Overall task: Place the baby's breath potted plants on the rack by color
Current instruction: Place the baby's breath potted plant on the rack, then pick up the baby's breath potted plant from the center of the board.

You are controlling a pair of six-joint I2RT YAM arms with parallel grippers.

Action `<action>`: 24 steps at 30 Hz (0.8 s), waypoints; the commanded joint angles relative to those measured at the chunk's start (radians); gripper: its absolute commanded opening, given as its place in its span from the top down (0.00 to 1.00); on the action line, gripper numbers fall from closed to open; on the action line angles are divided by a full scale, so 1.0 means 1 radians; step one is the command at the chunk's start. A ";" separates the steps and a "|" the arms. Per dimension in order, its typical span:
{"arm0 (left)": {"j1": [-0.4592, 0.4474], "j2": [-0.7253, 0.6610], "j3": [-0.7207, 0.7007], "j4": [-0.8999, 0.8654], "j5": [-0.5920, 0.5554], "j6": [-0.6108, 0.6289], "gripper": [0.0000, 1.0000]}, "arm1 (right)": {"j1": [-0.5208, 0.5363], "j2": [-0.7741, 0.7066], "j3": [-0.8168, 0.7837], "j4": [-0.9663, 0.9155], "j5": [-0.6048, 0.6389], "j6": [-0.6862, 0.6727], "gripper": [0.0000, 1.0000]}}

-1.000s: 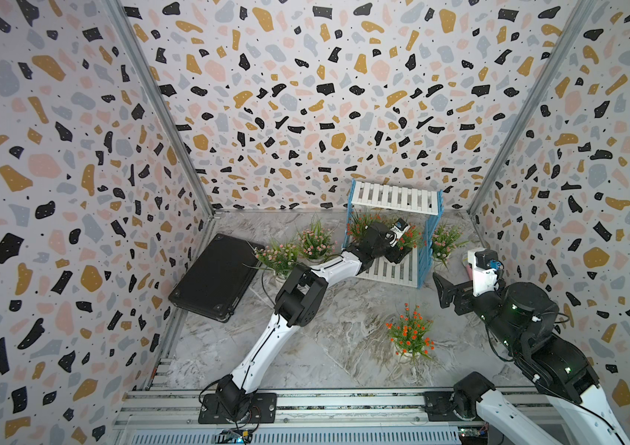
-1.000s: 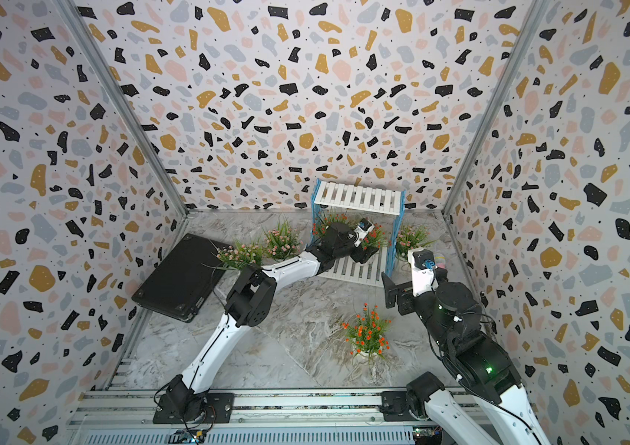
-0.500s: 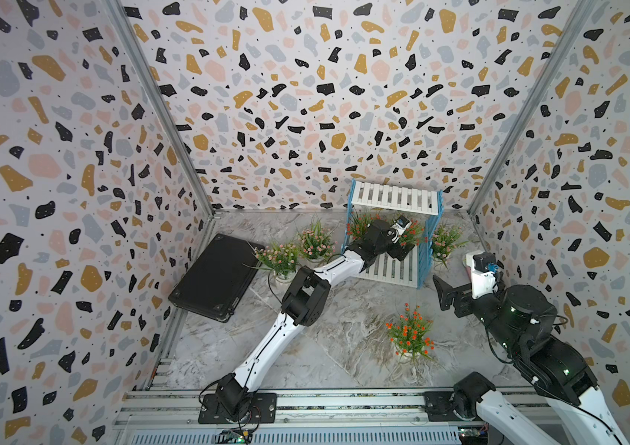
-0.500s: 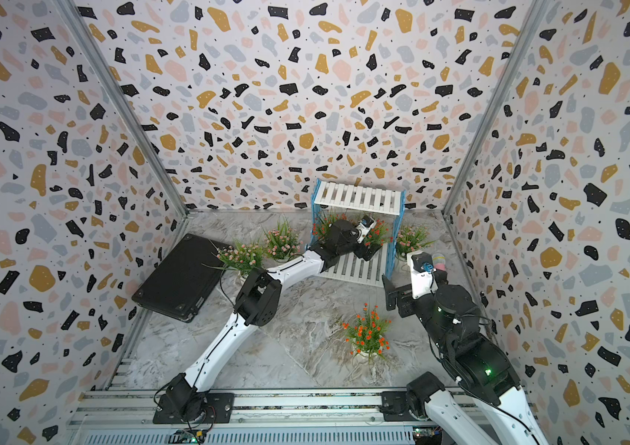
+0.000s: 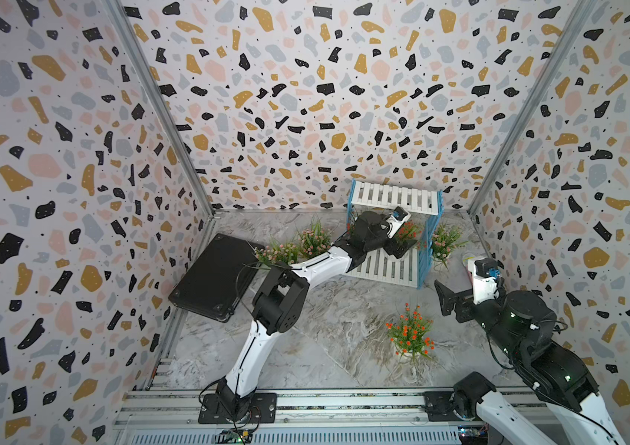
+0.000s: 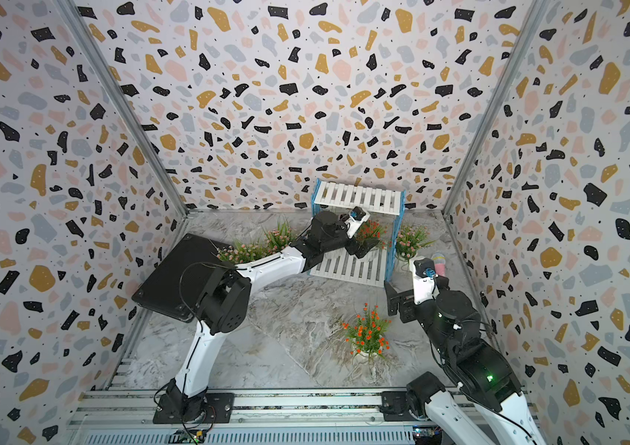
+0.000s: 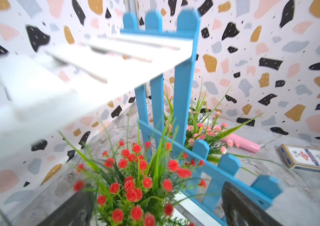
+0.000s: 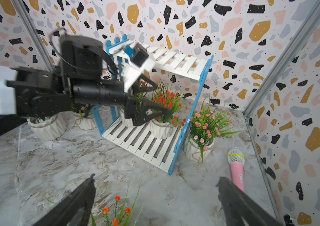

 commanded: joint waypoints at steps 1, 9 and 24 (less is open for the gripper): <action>-0.004 -0.120 -0.151 0.069 0.012 0.008 0.01 | -0.004 0.017 0.009 -0.029 0.033 0.056 0.01; -0.023 -0.505 -0.601 0.058 -0.021 -0.088 0.01 | -0.009 0.132 0.030 -0.085 0.066 0.192 0.01; -0.270 -0.867 -1.147 -0.016 -0.146 -0.021 0.00 | -0.243 0.174 -0.078 -0.217 -0.190 0.389 0.01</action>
